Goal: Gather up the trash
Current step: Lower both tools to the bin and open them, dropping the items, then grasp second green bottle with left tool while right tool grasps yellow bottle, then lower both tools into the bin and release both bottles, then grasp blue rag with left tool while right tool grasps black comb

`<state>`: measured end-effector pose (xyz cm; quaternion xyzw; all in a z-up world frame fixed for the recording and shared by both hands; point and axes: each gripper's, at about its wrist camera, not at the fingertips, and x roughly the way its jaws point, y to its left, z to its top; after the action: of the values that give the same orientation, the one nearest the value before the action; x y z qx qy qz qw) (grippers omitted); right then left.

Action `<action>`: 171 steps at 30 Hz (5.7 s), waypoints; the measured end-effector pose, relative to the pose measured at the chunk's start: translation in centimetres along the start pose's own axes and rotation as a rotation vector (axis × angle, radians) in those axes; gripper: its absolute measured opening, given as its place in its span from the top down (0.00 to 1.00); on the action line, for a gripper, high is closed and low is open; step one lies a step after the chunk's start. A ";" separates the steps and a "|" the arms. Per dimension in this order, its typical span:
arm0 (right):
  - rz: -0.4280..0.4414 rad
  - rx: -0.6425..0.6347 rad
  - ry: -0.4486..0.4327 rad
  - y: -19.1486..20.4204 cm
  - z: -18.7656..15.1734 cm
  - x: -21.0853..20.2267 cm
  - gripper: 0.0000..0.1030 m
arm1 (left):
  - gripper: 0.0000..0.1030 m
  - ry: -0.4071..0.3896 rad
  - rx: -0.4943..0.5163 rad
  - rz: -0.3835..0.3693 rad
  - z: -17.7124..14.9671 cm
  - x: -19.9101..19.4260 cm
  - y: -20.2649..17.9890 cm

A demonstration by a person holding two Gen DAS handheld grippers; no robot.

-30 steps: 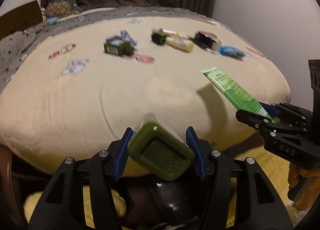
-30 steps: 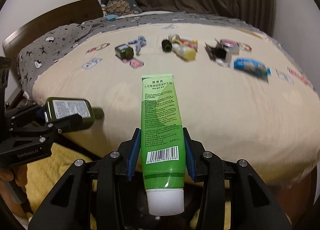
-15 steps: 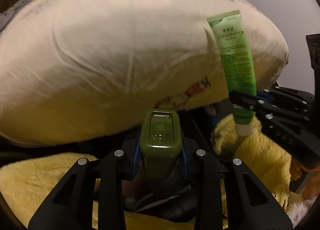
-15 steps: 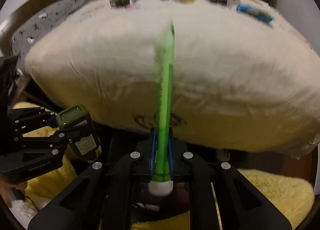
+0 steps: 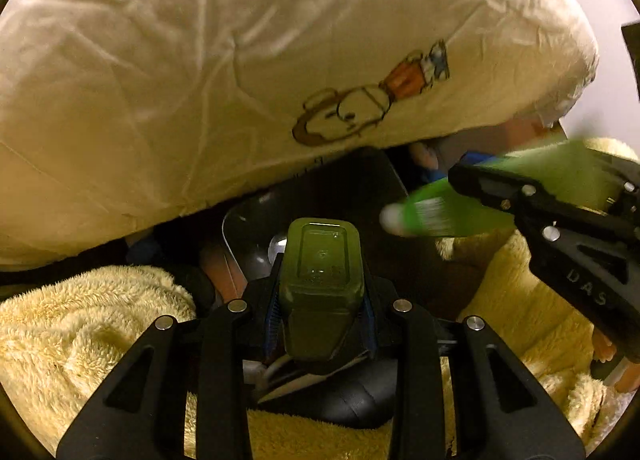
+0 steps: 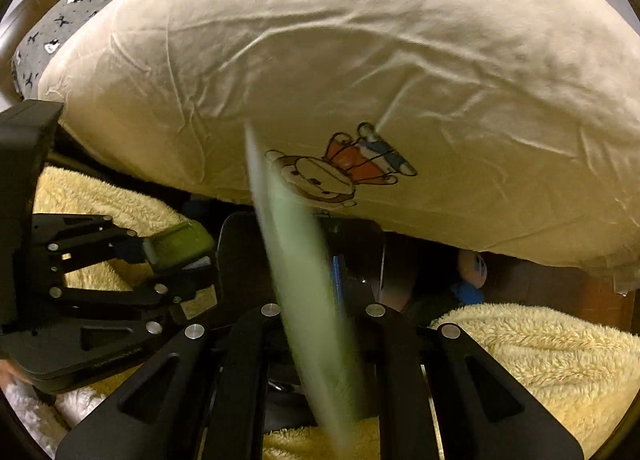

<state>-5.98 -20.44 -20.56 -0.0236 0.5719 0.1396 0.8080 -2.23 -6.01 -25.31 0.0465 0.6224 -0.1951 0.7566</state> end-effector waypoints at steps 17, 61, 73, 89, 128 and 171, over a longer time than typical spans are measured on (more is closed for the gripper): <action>-0.102 0.049 -0.151 -2.9 2.9 -5.1 0.22 | 0.26 -0.145 -0.049 0.104 1.7 -5.2 2.8; -0.125 0.022 -0.324 -6.4 29.1 -2.4 0.24 | 0.07 -0.447 -0.089 0.270 28.3 -10.3 14.6; -0.120 -0.011 -0.329 -5.8 27.0 -3.3 0.53 | 0.21 -0.457 -0.086 0.269 26.3 -10.7 13.0; -0.081 -0.042 -0.411 -3.4 16.4 -10.2 0.69 | 0.21 -0.515 -0.112 0.198 14.5 -15.3 7.0; 0.029 0.042 0.047 -1.5 0.9 0.0 0.69 | 0.21 -0.054 0.000 0.067 -0.3 -0.8 1.6; -0.157 0.163 -0.403 -10.6 15.4 -10.2 0.23 | 0.08 -0.438 -0.118 0.214 12.9 -14.8 8.8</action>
<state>7.67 -29.61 -7.02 0.0257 0.4046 0.0318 0.9136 10.57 1.57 -9.82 0.0247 0.4456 -0.0827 0.8911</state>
